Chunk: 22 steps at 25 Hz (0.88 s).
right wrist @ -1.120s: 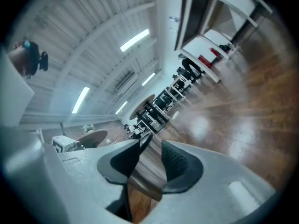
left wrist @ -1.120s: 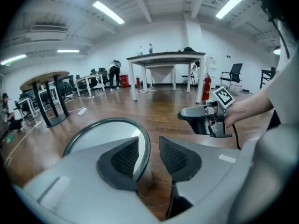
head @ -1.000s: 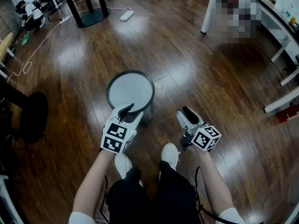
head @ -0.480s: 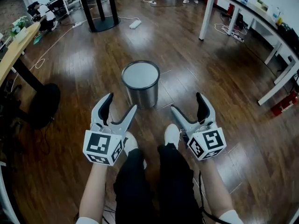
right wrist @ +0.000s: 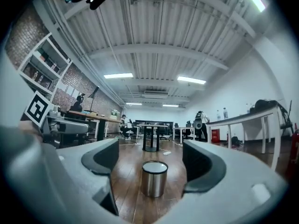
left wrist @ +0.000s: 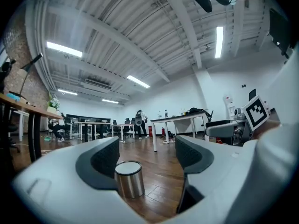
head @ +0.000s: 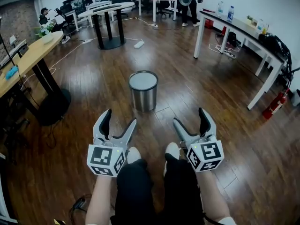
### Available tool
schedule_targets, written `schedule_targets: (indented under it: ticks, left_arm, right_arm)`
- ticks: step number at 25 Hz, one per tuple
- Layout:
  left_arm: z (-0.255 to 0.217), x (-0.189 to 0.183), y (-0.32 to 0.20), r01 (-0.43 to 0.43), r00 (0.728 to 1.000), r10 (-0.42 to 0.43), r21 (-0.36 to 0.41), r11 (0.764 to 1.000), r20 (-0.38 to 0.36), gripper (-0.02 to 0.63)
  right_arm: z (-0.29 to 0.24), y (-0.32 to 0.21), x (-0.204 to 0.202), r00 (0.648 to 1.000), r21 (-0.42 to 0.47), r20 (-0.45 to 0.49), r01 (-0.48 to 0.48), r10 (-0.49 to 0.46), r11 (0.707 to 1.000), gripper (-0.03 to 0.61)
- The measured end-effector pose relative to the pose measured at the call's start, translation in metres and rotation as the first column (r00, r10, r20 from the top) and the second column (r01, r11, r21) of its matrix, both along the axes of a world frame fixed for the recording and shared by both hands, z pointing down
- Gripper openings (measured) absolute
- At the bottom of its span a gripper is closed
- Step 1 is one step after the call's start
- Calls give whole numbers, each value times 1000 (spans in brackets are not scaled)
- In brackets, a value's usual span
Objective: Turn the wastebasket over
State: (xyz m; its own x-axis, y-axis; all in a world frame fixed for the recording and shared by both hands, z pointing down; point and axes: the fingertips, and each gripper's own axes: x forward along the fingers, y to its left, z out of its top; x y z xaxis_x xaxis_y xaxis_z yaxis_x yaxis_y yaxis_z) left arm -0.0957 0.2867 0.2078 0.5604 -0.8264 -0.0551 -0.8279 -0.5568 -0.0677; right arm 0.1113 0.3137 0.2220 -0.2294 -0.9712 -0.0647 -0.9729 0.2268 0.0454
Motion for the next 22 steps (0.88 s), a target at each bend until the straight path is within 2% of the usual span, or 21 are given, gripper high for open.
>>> schedule_targets:
  ticks: [8, 22]
  left_arm:
    - [-17, 16, 25, 16, 1000, -17, 43, 999, 22, 391]
    - [-29, 16, 22, 59, 997, -62, 72, 996, 38, 376]
  right_arm:
    - [-16, 22, 8, 999, 0, -38, -22, 22, 1000, 411]
    - [-38, 23, 16, 999, 23, -48, -13, 14, 1000, 411]
